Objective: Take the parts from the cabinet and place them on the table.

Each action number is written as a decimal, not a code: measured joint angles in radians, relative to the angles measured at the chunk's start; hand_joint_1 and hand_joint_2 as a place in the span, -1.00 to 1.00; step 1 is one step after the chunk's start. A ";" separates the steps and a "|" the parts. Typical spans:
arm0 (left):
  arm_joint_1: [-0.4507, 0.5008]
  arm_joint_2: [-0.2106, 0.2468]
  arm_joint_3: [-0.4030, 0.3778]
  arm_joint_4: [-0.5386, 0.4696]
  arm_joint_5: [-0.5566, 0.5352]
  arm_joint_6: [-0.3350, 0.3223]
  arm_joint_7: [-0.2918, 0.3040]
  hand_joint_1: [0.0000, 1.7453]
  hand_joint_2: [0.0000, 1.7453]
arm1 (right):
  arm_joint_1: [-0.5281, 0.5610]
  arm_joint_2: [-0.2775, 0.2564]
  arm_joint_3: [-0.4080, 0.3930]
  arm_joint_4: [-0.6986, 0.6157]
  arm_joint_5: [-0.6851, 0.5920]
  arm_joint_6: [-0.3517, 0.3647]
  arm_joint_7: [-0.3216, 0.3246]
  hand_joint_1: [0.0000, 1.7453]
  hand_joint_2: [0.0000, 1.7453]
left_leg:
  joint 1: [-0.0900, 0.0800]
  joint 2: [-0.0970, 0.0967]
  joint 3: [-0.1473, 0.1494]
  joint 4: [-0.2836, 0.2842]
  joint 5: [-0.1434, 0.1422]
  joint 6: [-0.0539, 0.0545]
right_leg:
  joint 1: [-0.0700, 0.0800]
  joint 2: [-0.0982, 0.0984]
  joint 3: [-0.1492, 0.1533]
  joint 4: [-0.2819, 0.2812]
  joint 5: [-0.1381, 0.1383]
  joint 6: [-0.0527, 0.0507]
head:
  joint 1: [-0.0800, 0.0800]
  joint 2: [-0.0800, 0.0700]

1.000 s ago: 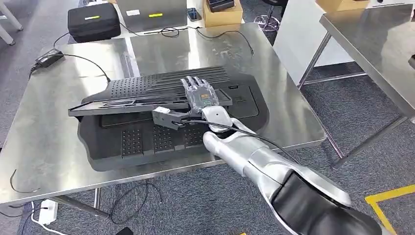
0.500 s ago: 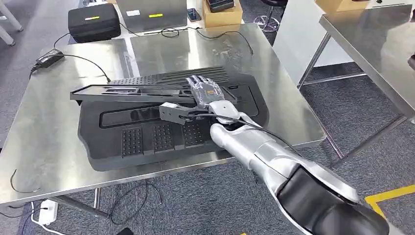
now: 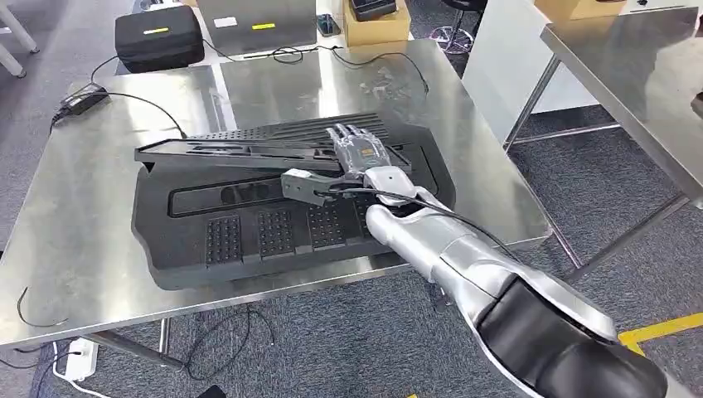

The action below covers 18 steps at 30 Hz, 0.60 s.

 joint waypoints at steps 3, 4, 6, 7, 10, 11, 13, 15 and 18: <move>0.000 0.000 0.000 0.000 0.000 0.000 0.000 -1.00 1.00 | 0.000 -0.005 0.000 -0.003 0.007 -0.023 -0.007 -1.00 -1.00 | 0.000 0.000 0.000 0.000 0.000 0.000 | 0.000 0.000 0.000 0.000 0.000 0.000 | 0.000 0.000; 0.000 0.000 0.000 0.000 0.000 0.000 0.000 -1.00 1.00 | 0.000 -0.006 0.000 -0.005 0.012 -0.030 -0.008 -1.00 -1.00 | 0.000 0.000 0.000 0.000 0.000 0.000 | 0.000 0.000 0.000 0.000 0.000 0.000 | 0.000 0.000; 0.000 0.000 0.000 0.000 0.000 0.000 0.000 -1.00 1.00 | 0.000 -0.008 0.000 -0.008 0.017 -0.035 -0.009 -1.00 -1.00 | 0.000 0.000 0.000 0.000 0.000 0.000 | 0.000 0.000 0.000 0.000 0.000 0.000 | 0.000 0.000; 0.000 0.000 0.000 0.000 0.000 0.000 0.000 -1.00 1.00 | 0.000 -0.009 0.000 -0.009 0.017 -0.035 -0.009 -1.00 -1.00 | 0.000 0.000 0.000 0.000 0.000 0.000 | 0.000 0.000 0.000 0.000 0.000 0.000 | 0.000 0.000; 0.000 0.000 0.000 0.000 0.000 0.003 0.000 -1.00 1.00 | 0.000 -0.011 0.007 -0.014 0.053 -0.035 -0.003 -1.00 -1.00 | 0.000 0.000 0.000 0.000 0.000 0.000 | 0.000 0.000 0.000 0.000 0.000 0.000 | 0.000 0.000; -0.001 0.000 0.000 0.000 0.000 0.004 0.000 -1.00 1.00 | 0.000 -0.011 0.012 -0.016 0.067 -0.036 0.000 -1.00 -1.00 | 0.000 0.000 0.000 0.000 0.000 0.000 | 0.000 0.000 0.000 0.000 0.000 0.000 | 0.000 0.000; -0.001 0.000 0.000 0.000 0.000 0.006 0.000 -1.00 1.00 | 0.004 -0.011 0.021 -0.016 0.094 -0.047 0.002 -1.00 -1.00 | 0.000 0.000 0.000 0.000 0.000 0.000 | 0.000 0.000 0.000 0.000 0.000 0.000 | 0.000 0.000; 0.000 0.000 0.000 0.000 -0.001 0.008 0.000 -1.00 1.00 | 0.010 -0.011 0.036 -0.016 0.110 -0.059 0.004 -1.00 -1.00 | 0.000 0.000 0.000 0.000 0.000 0.000 | 0.000 0.000 0.000 0.000 0.000 0.000 | -0.001 0.000; -0.001 0.000 0.000 0.000 -0.002 0.009 0.000 -1.00 1.00 | 0.021 -0.011 0.053 -0.016 0.116 -0.082 0.006 -1.00 -1.00 | 0.000 0.000 0.000 0.000 0.000 0.000 | 0.000 0.000 0.000 0.000 0.000 0.000 | 0.000 0.000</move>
